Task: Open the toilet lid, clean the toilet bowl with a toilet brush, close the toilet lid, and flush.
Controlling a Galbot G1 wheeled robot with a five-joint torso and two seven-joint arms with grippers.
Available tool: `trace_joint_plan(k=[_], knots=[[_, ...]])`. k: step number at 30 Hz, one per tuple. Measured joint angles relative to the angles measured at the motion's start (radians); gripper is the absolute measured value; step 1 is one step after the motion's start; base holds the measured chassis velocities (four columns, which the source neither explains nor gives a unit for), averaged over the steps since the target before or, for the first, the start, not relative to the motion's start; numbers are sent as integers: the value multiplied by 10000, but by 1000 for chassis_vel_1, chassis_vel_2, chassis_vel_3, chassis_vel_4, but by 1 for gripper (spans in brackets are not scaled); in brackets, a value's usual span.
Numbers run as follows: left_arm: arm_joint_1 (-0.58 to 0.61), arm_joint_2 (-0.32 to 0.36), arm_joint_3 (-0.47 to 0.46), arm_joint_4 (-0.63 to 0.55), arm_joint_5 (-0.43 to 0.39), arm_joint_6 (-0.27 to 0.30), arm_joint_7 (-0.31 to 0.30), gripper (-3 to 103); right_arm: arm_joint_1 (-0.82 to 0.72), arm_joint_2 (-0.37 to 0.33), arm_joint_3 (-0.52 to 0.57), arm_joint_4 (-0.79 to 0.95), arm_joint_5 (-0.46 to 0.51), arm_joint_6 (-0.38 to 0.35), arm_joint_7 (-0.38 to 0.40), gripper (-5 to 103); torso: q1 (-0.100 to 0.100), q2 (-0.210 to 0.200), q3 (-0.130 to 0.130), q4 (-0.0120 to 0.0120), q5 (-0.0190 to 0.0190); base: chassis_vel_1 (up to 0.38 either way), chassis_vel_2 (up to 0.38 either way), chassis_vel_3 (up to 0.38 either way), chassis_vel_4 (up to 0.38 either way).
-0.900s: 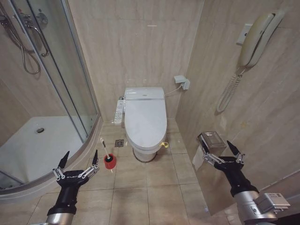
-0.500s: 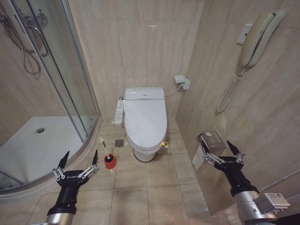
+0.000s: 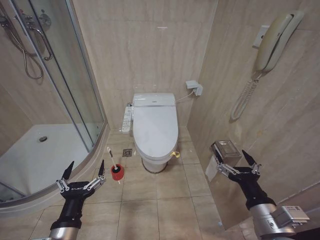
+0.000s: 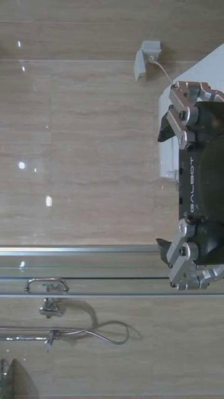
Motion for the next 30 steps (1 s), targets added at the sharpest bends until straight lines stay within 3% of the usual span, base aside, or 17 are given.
trace_joint_plan(k=[30], knots=[[0, 0, 0, 0, 0, 0, 0, 100, 0, -1, 0, 0, 0, 0, 0, 100, 0, 0, 0, 0, 0, 0, 0, 0, 0]])
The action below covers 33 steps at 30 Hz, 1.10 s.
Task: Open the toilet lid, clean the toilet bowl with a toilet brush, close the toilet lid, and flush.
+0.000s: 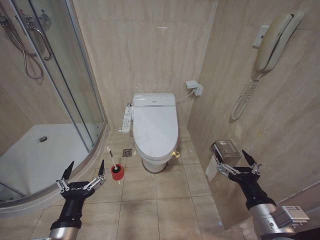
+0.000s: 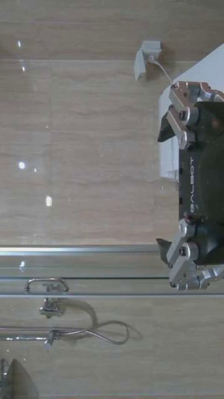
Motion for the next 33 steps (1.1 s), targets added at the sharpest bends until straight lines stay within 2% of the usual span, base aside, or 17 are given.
trace_joint_plan(k=[17, 33], knots=[[0, 0, 0, 0, 0, 0, 0, 100, -1, 1, 0, 0, 0, 0, 0, 100, -3, 1, -1, 0, 0, -6, 5, 5, -7], [-2, 0, 0, 0, 0, 0, 0, 100, 1, 0, 0, 0, 0, 0, 0, 100, 8, -2, 3, 2, -1, -124, 122, 137, -123]])
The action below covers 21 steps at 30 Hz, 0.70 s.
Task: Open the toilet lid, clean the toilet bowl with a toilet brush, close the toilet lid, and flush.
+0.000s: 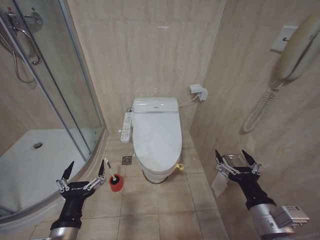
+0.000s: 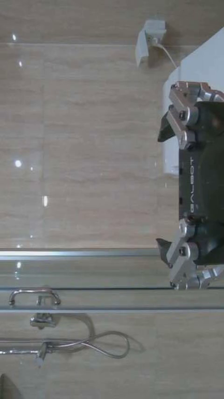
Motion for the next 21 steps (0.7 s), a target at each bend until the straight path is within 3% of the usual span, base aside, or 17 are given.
trace_joint_plan(k=[13, 21], knots=[[1, 0, 1, 0, 0, 0, 0, 100, 35, -3, -29, -97, -4, 38, 0, 100, -11, 4, -4, -3, -1, 13, -10, -4, 9], [1, 0, 0, 1, 0, 0, 0, 100, 804, -111, -654, -2076, -465, 822, 119, 100, -8, 3, -2, 0, 2, 0, 0, 0, 0]])
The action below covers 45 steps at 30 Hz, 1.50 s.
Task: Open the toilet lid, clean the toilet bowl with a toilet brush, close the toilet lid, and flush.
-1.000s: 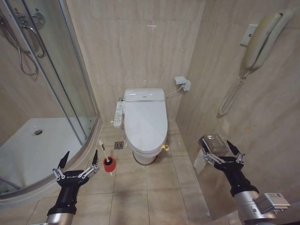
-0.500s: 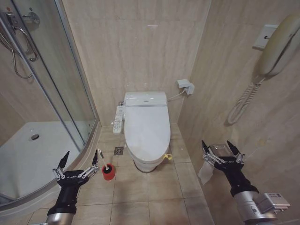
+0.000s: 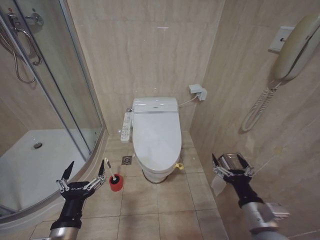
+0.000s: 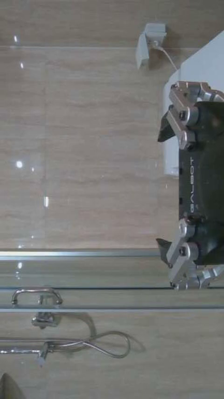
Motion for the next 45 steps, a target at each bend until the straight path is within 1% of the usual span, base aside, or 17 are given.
trace_joint_plan(k=[7, 8, 11, 15, 23, 24, 25, 27, 28, 29, 30, 31, 32, 34, 36, 37, 45], knots=[[0, 0, 0, 0, 0, 0, 0, 100, 775, -113, -645, -2004, -475, 808, 126, 100, 0, 0, 0, -1, 0, 0, 0, 0, 0], [0, 0, 0, 0, 0, 0, 0, 100, 775, -113, -645, -2004, -475, 808, 126, 100, 0, 0, 0, -1, 0, 0, 0, 0, 0], [0, 0, 0, 0, 0, 0, 0, 100, 1196, -173, -990, -3087, -728, 1245, 195, 100, 0, 0, 0, -1, 0, 0, 0, 0, 0], [0, 0, 0, 0, 0, 0, 0, 100, 1480, -210, -1222, -3813, -901, 1534, 241, 100, 0, 0, 0, 0, 0, 0, 0, 0, 0], [0, 0, 0, 0, 0, 0, 0, 100, 1463, -254, -1276, -3813, -796, 1561, 214, 100, 0, -1, 0, -1, 0, 0, 0, 0, 0], [0, 0, 0, 0, 0, 0, 0, 100, 1329, -326, -1329, -3584, -483, 1523, 96, 100, 0, -1, 0, 0, 0, 0, 0, 0, 0], [0, 0, 0, 0, 0, 0, 0, 100, 1329, -326, -1329, -3584, -483, 1523, 96, 100, 0, -1, 0, 0, 0, 0, 0, 0, 0], [0, 0, 0, 0, 0, 0, 0, 100, 1014, -491, -1422, -2998, 279, 1381, -191, 100, 0, 0, 0, -2, -4, 0, 0, 0, 0], [0, 0, 0, 0, 0, 0, 0, 100, 945, -523, -1444, -2870, 445, 1347, -256, 100, 0, 0, 0, -1, -3, 0, 0, 0, 0], [1, 0, -1, -1, 0, 0, 0, 100, 644, -680, -1575, -2347, 1108, 1220, -541, 100, 0, 1, 0, -4, -6, 0, 0, 0, 0], [1, 0, -1, -1, 0, 0, 0, 100, 644, -680, -1575, -2347, 1108, 1220, -541, 100, 0, 1, 0, -4, -6, 0, 0, 0, 0], [0, 0, 0, 0, 0, 0, 0, 100, 555, -704, -1824, -2321, 1204, 1170, -683, 100, -2, 1, -2, -2, -14, 0, 0, 0, 0], [0, 0, -1, -1, 0, 0, 0, 100, 526, -693, -1948, -2378, 1211, 1135, -732, 100, -1, 1, -1, -4, 3, 0, 0, 0, 0], [1, 0, 0, -1, 0, 0, 0, 100, 660, -653, -2099, -2605, 1172, 1108, -745, 100, -1, 0, -1, 1, 0, 0, 0, 0, 0], [0, 0, 0, 0, 0, 0, 0, 100, 765, -640, -2133, -2772, 1086, 1105, -742, 100, -1, 0, -1, -2, -2, 0, 0, 0, 0], [0, 0, 0, -1, 0, 0, 0, 100, 867, -635, -2144, -2921, 1020, 1105, -739, 100, 0, 0, 0, 1, 0, 0, 0, 0, 0], [0, 0, 0, 0, 0, 0, 0, 100, 1367, -589, -2101, -3769, 906, 1108, -735, 100, 0, 0, 0, -2, -1, 0, 0, 0, 0]])
